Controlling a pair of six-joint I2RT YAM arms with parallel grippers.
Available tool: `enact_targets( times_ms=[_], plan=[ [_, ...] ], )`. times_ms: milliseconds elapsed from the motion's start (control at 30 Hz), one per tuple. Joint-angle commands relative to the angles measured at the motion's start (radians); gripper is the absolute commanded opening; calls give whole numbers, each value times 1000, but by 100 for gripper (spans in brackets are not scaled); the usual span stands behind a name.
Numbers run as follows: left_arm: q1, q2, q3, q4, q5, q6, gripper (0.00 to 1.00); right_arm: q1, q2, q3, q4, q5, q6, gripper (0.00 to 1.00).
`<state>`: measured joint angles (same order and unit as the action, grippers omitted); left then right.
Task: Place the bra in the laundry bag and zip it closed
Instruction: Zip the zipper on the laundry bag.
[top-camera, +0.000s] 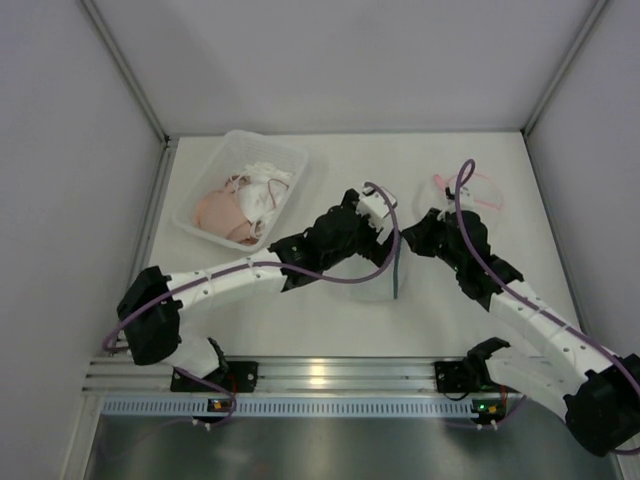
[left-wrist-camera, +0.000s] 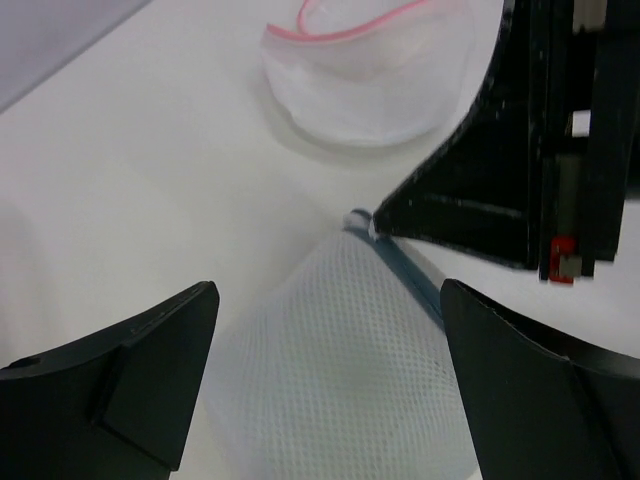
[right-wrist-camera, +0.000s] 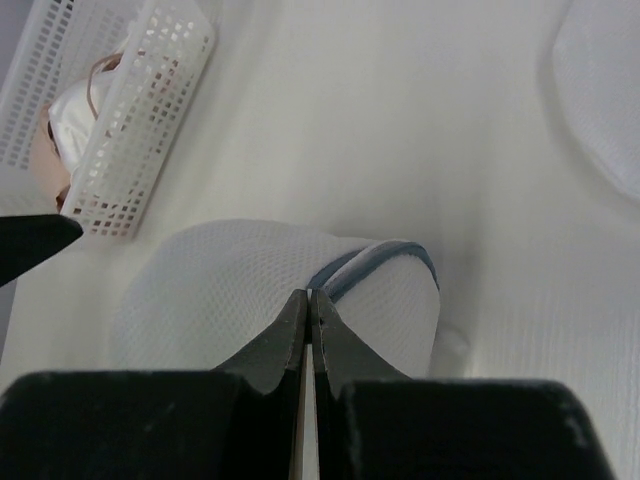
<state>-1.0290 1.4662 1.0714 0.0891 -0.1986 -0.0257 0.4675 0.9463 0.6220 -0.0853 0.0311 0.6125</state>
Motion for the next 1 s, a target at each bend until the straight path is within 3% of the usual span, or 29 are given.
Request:
enact_targets(
  times_ms=[0, 67, 233, 533, 667, 967],
  plan=[
    [4, 104, 161, -52, 16, 44, 98, 20, -46, -1, 56, 41, 10, 0],
    [4, 175, 244, -135, 37, 30, 98, 23, -52, 2, 36, 61, 15, 0],
    [3, 204, 274, -157, 99, -84, 98, 26, -52, 8, -4, 118, 29, 0],
    [-2, 158, 191, -169, 33, -146, 96, 26, -9, 31, -48, 162, 35, 0],
    [-3, 93, 118, -147, 80, -137, 96, 26, 5, 36, -51, 158, 36, 0],
    [-9, 158, 168, -98, 99, -184, 95, 26, 11, 39, -57, 148, 46, 0]
  ],
)
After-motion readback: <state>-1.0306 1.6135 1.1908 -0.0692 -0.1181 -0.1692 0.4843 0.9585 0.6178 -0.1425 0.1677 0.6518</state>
